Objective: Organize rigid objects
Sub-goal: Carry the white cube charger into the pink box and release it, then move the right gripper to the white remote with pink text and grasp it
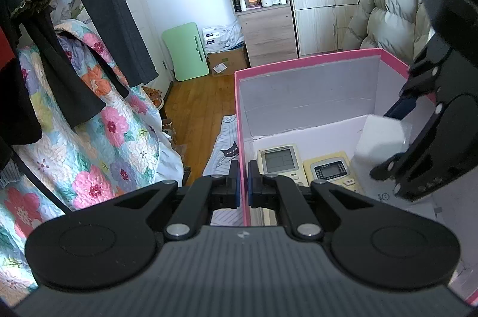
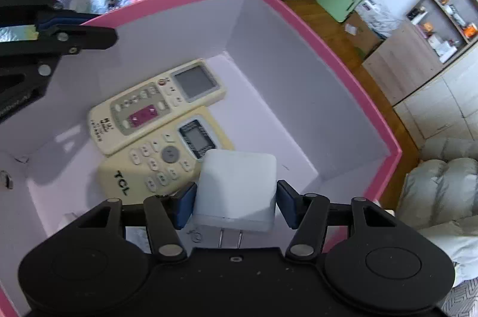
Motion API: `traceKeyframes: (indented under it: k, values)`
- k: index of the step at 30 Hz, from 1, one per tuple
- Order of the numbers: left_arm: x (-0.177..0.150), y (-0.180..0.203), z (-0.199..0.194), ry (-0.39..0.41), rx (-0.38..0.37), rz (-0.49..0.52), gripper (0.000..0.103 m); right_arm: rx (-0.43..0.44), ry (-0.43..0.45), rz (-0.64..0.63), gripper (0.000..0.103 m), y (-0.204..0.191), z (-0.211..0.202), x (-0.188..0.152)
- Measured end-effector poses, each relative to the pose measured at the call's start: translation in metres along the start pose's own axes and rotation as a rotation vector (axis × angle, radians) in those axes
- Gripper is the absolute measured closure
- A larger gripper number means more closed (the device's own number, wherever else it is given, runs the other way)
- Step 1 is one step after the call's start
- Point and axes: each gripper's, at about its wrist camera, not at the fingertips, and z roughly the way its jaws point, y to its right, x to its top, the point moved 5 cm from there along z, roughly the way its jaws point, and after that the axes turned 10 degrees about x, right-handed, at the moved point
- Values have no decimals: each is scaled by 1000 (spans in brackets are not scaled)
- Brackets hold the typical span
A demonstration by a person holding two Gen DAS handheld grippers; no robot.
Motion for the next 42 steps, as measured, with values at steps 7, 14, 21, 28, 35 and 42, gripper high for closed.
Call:
traceKeyframes:
  k: [7, 14, 21, 28, 35, 42]
  values:
    - [-1, 2, -1, 2, -2, 7, 99, -70, 16, -60, 46, -5, -2, 8]
    - [-1, 2, -1, 2, -3, 3, 99, 31, 175, 118, 43, 16, -60, -2]
    - [-1, 2, -2, 2, -5, -1, 100, 194, 231, 500, 39, 63, -101, -52]
    - [-1, 2, -2, 2, -6, 1, 99, 196, 184, 821, 35, 99, -72, -110]
    - [1, 2, -1, 2, -1, 9, 99, 141, 147, 1007, 30, 133, -28, -140]
    - [1, 2, 0, 3, 2, 16, 99, 124, 192, 1156, 19, 151, -9, -145]
